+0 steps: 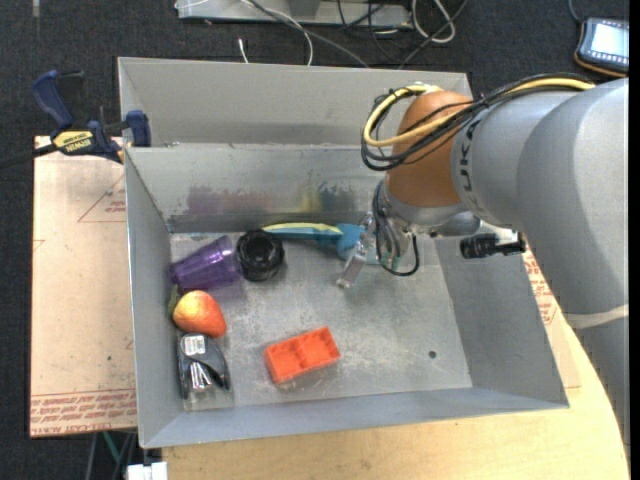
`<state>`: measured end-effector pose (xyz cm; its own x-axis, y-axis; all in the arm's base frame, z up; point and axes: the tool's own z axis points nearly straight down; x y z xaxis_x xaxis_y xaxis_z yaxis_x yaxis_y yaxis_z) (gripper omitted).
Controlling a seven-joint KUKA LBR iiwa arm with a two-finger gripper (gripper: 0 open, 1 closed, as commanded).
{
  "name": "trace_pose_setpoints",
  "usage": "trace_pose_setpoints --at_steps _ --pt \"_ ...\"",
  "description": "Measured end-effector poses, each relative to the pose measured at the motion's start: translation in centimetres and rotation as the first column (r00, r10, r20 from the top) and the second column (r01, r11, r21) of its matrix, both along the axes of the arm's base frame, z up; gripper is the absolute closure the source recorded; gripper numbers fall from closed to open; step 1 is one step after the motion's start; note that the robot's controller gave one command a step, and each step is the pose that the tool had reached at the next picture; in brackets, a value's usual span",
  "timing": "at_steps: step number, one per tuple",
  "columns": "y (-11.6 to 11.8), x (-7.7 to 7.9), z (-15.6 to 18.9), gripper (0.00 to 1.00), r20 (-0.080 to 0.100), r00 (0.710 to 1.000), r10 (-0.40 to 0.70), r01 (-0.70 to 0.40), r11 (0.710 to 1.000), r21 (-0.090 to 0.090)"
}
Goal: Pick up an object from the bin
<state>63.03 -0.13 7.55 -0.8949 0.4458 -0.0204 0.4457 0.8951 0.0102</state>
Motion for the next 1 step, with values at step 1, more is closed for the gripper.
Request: trace_pose_setpoints --at_steps 1 --pt "0.01 -0.16 1.82 1.00 -0.004 1.000 0.002 -0.002 1.000 0.000"
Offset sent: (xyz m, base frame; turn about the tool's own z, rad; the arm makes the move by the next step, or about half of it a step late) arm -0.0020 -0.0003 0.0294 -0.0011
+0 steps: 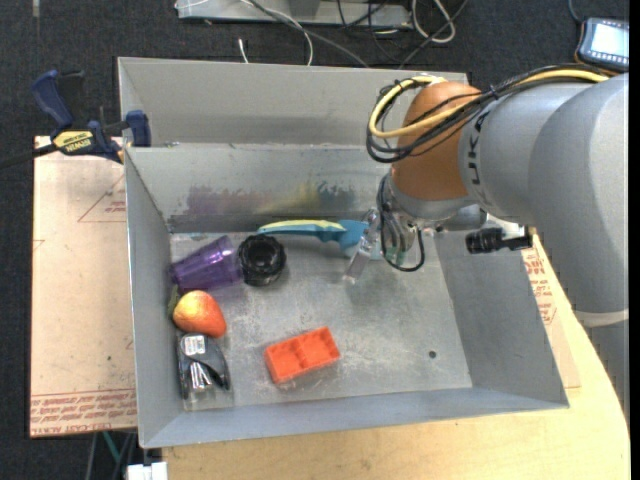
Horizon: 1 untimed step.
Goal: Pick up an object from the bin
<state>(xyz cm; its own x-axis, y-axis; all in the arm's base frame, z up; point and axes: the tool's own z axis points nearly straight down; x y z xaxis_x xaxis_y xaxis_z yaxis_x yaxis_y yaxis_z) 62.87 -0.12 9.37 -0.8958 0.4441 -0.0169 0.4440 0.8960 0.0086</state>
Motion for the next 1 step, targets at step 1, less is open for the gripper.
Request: trace_pose_setpoints --at_steps 1 --pt "-0.01 0.06 1.04 1.00 0.002 1.000 0.001 -0.001 1.000 0.000"
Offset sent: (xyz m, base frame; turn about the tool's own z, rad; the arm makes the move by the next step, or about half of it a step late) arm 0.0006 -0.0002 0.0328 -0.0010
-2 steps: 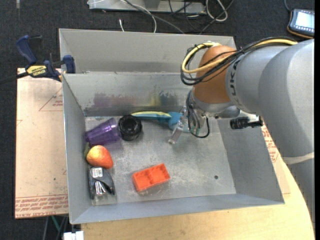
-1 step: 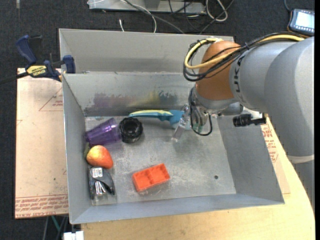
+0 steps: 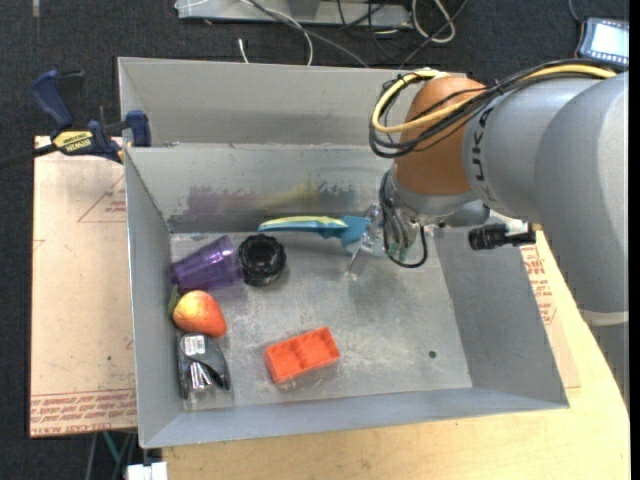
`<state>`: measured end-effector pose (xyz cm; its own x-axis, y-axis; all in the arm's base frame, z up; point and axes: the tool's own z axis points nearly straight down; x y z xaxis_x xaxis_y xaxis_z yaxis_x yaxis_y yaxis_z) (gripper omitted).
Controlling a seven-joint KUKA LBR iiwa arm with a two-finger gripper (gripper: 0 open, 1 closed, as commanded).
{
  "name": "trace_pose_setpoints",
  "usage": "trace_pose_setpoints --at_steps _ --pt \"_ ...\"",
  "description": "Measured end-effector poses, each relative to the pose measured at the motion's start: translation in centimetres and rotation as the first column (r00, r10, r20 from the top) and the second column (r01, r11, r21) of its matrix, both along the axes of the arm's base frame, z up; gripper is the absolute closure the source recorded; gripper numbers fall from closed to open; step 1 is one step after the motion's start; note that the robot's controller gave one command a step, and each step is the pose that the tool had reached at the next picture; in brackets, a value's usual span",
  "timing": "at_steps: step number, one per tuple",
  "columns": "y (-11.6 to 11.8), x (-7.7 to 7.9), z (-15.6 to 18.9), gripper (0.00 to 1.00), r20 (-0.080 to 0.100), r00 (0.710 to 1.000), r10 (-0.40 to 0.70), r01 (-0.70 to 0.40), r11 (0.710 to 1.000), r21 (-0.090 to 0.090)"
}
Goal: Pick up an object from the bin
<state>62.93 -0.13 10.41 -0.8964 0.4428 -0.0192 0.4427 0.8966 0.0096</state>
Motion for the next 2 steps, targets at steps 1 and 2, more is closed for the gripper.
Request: trace_pose_setpoints --at_steps 1,2 --pt "0.0 0.0 1.3 1.00 -0.001 1.000 0.001 -0.001 1.000 0.000" --pt "0.0 0.0 3.3 1.00 0.000 1.000 0.003 -0.003 1.000 0.001"
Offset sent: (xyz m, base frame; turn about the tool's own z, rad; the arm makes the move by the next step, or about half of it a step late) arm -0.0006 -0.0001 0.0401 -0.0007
